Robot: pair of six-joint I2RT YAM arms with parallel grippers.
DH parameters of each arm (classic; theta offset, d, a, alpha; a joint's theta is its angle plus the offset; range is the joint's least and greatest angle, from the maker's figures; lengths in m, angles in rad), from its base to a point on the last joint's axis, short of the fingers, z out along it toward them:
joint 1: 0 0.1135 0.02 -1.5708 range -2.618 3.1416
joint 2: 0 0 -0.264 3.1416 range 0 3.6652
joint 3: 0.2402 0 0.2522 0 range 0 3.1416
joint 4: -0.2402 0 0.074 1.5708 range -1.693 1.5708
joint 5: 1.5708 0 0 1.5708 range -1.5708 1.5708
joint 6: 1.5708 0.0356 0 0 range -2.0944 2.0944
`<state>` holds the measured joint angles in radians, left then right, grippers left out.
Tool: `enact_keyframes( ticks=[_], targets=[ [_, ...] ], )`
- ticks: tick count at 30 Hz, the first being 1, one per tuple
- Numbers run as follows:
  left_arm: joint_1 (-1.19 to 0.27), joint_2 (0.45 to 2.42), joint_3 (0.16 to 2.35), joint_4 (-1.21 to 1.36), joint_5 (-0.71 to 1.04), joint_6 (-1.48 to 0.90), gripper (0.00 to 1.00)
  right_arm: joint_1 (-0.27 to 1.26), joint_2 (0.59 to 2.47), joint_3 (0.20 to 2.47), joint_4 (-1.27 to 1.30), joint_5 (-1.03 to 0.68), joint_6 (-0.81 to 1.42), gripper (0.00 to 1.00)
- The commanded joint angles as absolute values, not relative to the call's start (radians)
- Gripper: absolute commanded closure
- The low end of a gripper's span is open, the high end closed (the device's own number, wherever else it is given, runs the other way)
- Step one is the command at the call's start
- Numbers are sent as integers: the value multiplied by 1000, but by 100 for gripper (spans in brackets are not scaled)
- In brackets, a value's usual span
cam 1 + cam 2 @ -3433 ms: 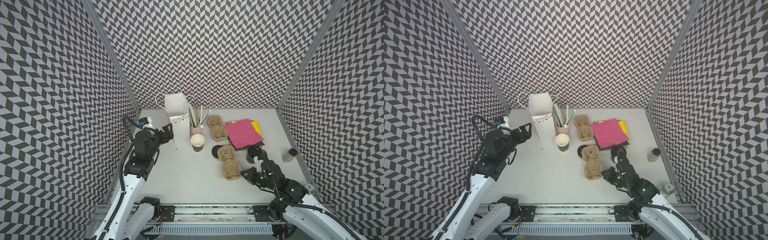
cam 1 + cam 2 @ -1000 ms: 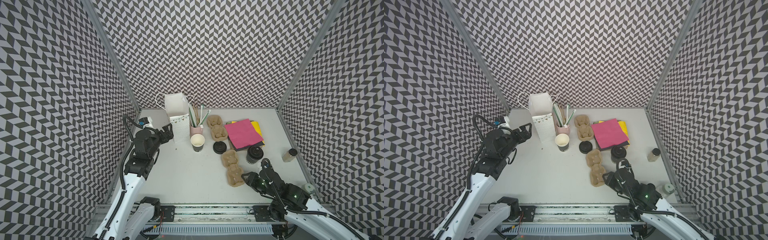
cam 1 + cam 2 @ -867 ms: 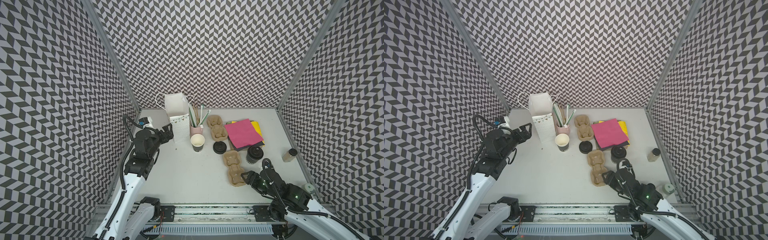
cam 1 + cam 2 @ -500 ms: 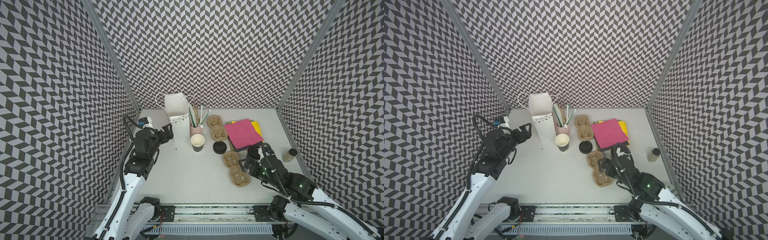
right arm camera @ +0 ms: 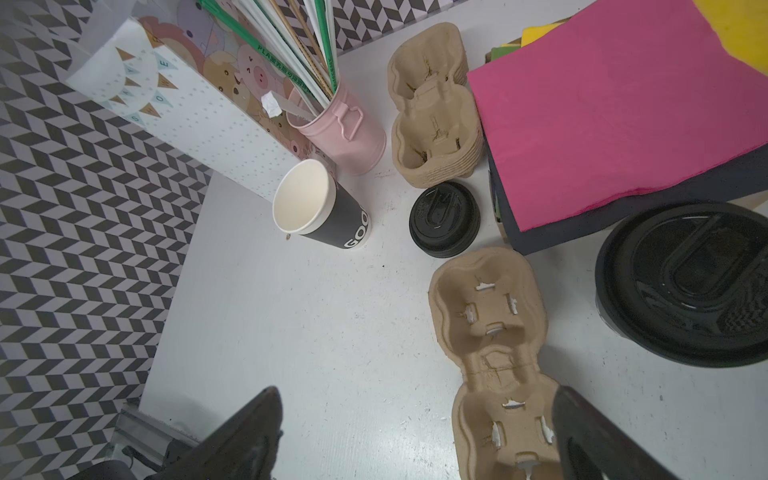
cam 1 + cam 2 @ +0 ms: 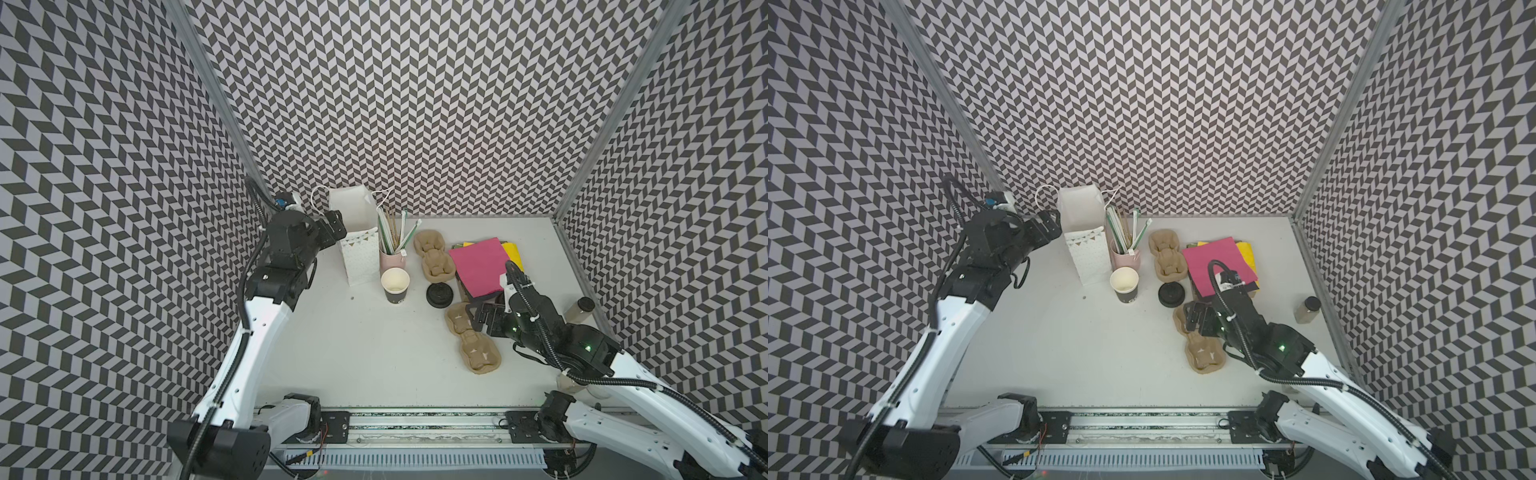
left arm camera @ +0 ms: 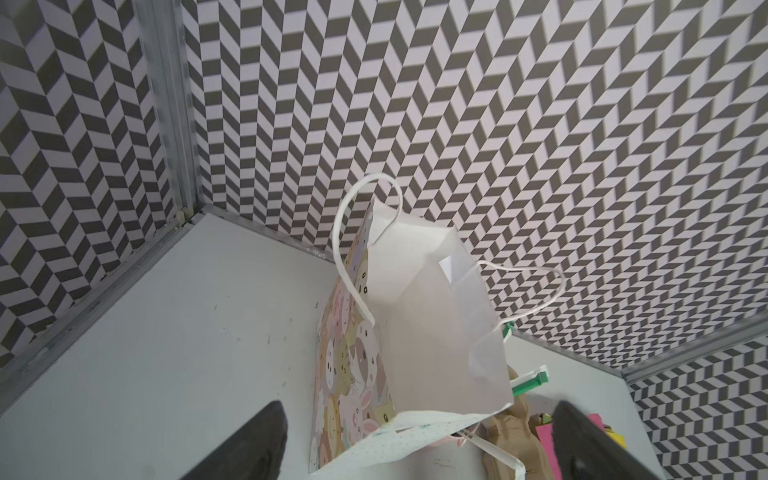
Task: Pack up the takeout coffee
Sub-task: 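Open the right gripper to release the carrier and draw back slightly, then grasp the white paper bag's top edge with the left gripper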
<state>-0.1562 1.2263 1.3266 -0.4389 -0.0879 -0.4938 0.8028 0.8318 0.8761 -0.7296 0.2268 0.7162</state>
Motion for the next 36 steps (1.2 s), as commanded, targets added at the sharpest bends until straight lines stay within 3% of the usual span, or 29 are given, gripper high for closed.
enact_keyframes(
  ticks=[1,7,16,23,27,34,36],
  targets=[
    [-148,1310,1431,-570,-170,-466,2,805,815,896,-705,218,680,1],
    [-145,1452,1572,-656,-255,-454,8,805,775,893,-700,205,676,1],
    [-144,1588,1608,-657,-268,-452,24,804,759,894,-696,163,676,1],
    [-146,1657,1651,-654,-308,-454,40,807,734,875,-689,149,685,1],
    [-143,1685,1663,-662,-336,-463,56,806,727,864,-690,145,683,1],
    [-141,1686,1675,-648,-360,-466,64,806,719,854,-689,143,683,1],
    [-142,1693,1685,-653,-362,-463,71,805,718,850,-687,139,685,1]
  ],
)
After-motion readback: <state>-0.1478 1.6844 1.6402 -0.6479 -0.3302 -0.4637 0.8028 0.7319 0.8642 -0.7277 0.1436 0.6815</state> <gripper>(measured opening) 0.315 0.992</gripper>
